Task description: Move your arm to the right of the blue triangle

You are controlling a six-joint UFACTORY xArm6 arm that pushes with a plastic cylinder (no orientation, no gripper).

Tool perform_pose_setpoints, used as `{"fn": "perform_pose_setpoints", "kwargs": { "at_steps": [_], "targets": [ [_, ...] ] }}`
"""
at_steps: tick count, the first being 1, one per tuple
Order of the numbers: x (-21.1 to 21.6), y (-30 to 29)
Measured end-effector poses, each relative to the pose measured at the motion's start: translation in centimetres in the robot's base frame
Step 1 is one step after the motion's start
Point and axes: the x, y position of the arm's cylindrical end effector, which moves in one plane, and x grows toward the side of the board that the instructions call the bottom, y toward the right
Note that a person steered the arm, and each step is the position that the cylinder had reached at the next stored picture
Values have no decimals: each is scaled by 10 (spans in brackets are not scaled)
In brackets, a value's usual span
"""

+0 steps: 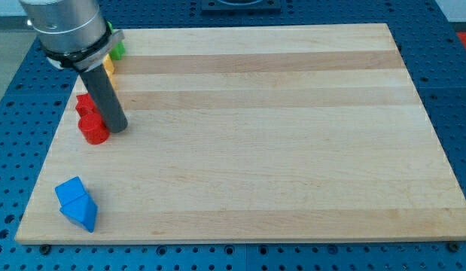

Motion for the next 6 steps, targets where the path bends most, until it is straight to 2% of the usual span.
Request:
{"fn": "perform_pose_setpoints", "kwargs": {
  "at_steps": [2, 3, 4, 6],
  "targets": [
    [1, 1],
    [5, 41],
    [35, 81],
    [147, 96]
  ]
}}
